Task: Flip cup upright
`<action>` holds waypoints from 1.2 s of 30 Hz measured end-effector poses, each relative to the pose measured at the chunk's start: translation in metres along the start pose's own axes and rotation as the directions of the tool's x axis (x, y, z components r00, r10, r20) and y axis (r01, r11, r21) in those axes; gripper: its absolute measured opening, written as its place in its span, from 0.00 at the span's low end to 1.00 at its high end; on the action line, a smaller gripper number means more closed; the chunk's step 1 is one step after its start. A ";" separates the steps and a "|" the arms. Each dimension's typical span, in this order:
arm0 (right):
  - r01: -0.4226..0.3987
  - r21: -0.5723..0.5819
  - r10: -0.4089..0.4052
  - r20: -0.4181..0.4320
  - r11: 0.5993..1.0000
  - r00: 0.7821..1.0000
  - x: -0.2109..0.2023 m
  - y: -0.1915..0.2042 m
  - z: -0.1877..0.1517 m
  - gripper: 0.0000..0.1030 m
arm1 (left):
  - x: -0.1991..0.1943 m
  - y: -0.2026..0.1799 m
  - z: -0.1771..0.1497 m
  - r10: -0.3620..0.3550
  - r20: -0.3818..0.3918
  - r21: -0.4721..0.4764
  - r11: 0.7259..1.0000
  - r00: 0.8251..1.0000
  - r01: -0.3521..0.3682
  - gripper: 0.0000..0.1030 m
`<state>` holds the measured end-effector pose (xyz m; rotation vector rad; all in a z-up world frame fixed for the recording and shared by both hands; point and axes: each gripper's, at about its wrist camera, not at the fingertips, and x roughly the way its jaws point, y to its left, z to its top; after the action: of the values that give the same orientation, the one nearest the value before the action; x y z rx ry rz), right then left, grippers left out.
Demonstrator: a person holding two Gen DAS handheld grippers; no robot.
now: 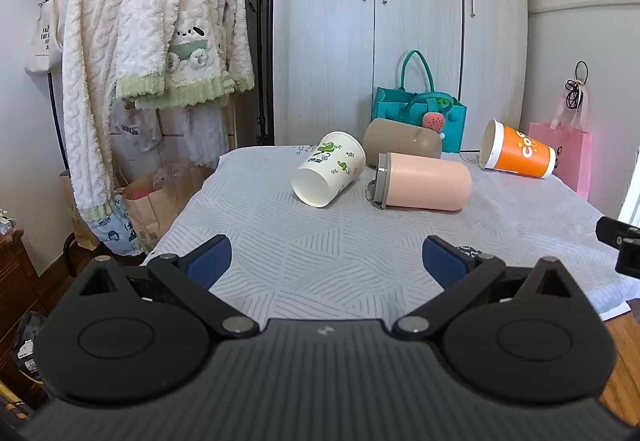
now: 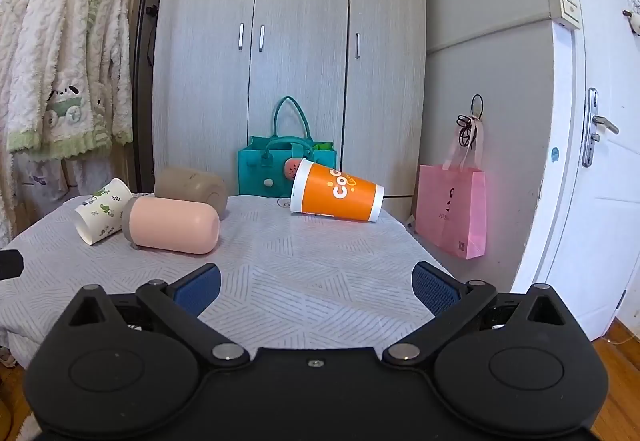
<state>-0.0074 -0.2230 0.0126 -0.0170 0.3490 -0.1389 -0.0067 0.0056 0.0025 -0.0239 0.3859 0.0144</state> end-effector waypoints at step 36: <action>-0.015 -0.025 0.014 -0.063 1.000 0.998 0.014 0.004 -0.007 1.00 | 0.008 0.011 -0.003 -0.061 -0.031 -0.036 0.998 0.998 0.060 1.00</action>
<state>0.0042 -0.2208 0.0014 -0.0351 0.4138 -0.1209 -0.0009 0.0167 -0.0030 -0.0705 0.4172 -0.0396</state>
